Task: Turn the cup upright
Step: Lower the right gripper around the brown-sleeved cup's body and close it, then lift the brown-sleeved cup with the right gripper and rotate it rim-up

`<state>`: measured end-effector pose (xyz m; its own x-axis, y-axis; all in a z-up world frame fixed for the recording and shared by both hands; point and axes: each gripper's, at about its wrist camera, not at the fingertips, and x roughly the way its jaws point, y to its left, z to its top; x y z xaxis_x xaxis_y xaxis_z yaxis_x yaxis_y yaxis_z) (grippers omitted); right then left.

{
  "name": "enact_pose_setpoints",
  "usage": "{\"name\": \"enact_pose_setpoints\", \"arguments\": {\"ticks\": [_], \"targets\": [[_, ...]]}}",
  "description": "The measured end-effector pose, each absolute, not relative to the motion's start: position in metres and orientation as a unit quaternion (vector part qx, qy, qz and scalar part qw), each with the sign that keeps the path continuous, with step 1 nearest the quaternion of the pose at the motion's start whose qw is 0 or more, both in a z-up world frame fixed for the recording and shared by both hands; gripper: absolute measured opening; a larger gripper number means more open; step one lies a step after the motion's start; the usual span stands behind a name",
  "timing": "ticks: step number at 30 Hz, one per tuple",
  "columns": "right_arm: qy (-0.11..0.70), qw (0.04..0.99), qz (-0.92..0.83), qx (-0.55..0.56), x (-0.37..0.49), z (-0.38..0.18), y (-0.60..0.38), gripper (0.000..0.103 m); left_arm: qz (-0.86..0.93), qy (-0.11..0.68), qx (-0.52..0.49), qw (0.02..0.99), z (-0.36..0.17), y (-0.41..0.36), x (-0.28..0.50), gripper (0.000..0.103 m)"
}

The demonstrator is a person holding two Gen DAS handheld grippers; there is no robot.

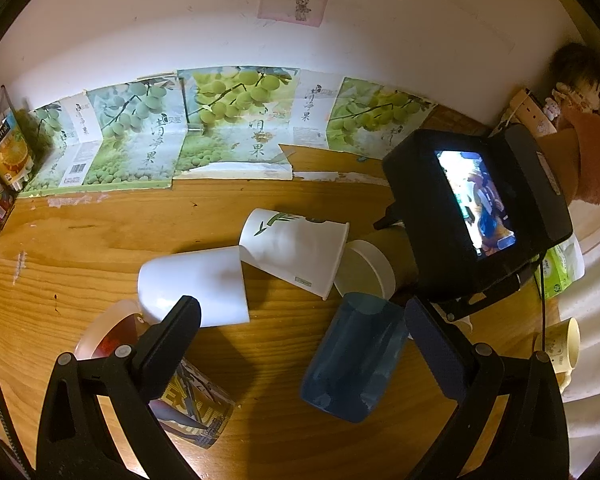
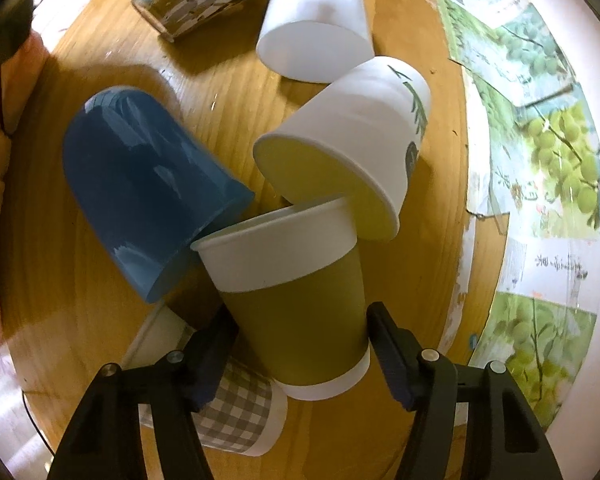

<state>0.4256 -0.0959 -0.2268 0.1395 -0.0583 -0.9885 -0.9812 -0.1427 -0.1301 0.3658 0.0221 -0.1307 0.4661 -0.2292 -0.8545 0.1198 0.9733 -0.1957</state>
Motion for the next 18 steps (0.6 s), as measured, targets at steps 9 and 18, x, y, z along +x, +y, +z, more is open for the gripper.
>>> {"name": "enact_pose_setpoints", "arguments": {"ticks": [9,18], "targets": [[0.479,0.538,0.438,-0.538,0.417,-0.2,-0.102,0.065,-0.125,0.495,-0.047,0.858,-0.121,0.016,0.358,0.102],[0.525,0.609,0.37,-0.465,0.403,-0.169,-0.11,0.064,-0.133,0.488,-0.029,0.862,-0.115,0.017,0.35,0.102]]}}
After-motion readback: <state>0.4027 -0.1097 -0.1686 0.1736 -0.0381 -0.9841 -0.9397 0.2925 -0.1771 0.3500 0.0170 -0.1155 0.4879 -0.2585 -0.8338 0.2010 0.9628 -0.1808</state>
